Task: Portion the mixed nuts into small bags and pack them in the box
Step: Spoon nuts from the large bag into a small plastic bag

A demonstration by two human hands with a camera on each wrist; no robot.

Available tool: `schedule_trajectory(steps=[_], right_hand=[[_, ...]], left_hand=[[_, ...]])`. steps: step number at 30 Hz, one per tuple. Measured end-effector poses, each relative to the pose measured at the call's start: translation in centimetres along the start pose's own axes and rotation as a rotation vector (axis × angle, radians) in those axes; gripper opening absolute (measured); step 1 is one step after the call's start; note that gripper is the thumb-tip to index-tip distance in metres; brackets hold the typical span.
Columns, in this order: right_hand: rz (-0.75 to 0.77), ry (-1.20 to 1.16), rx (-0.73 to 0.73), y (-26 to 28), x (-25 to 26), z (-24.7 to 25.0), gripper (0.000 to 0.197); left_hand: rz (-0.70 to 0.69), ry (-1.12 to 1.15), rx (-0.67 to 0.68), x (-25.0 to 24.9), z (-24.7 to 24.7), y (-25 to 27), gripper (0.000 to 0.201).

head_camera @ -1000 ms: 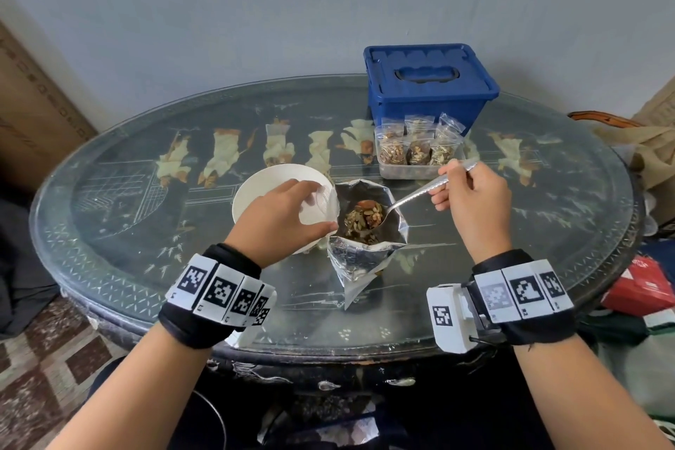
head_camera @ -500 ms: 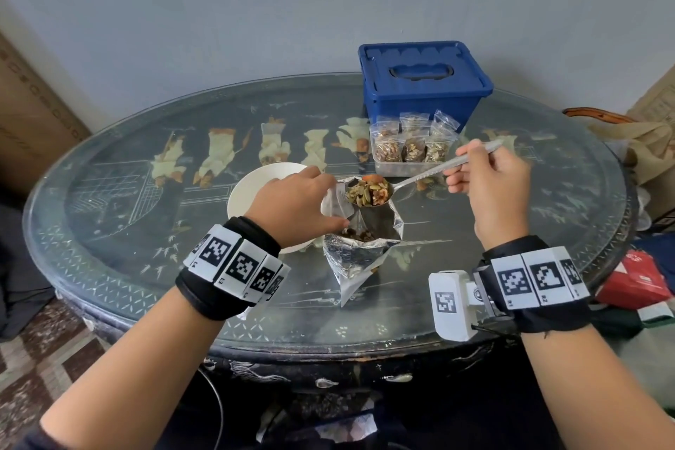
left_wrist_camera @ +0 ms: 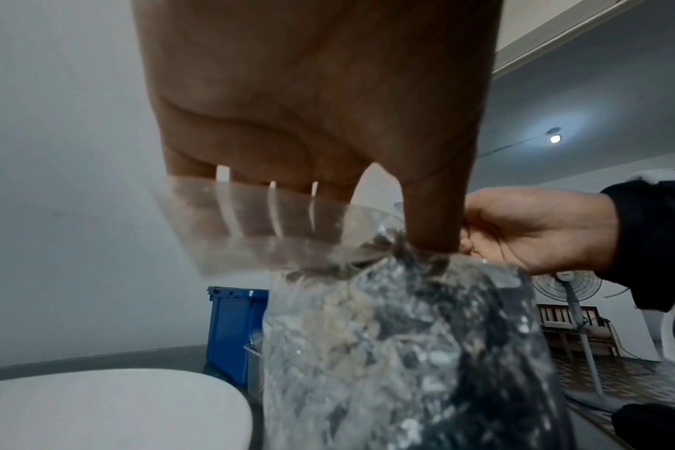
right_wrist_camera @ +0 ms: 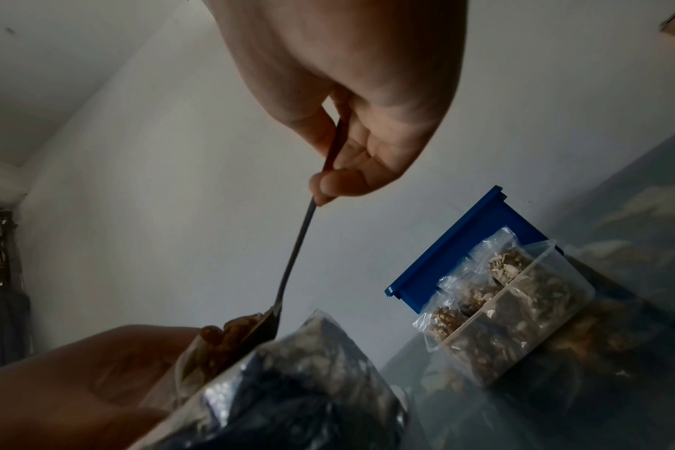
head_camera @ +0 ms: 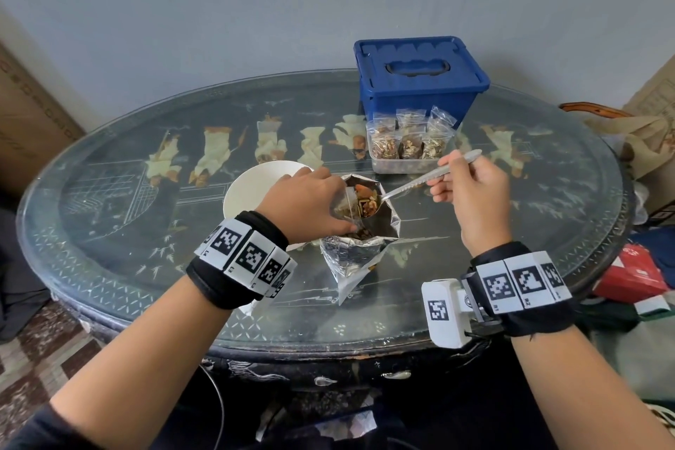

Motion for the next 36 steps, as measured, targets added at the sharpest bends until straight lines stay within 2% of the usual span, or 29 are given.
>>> schedule_trajectory(steps=[13,24,29,36], right_hand=[[-0.019,-0.035,0.085,0.4,-0.1,-1.3,0.025],[0.032,0.022,0.168,0.7,1.5,-2.9,0.022],[0.173,0.117,0.219,0.8,4.2,-4.3,0.020],[0.566,0.313,0.223,1.3,9.4,-7.0,0.024]], left_hand=[[-0.030,0.027,-0.007,-0.3,-0.3,-0.2,0.060],[-0.050,0.076,-0.059,-0.6,0.1,-0.2,0.053],[-0.062,0.263,-0.149,-0.4,0.5,0.2,0.048],[-0.020,0.479,-0.368,1.4,0.8,1.6,0.042]])
Point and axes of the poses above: each hand's wrist, its own y-axis away from the middle knuckle, its own z-axis out of the back of the hand, x = y × z, the point moved 8 cm from there along -y, towards the middle knuckle, and after that the axes turned 1 degree about -z, right-handed, at the moved point
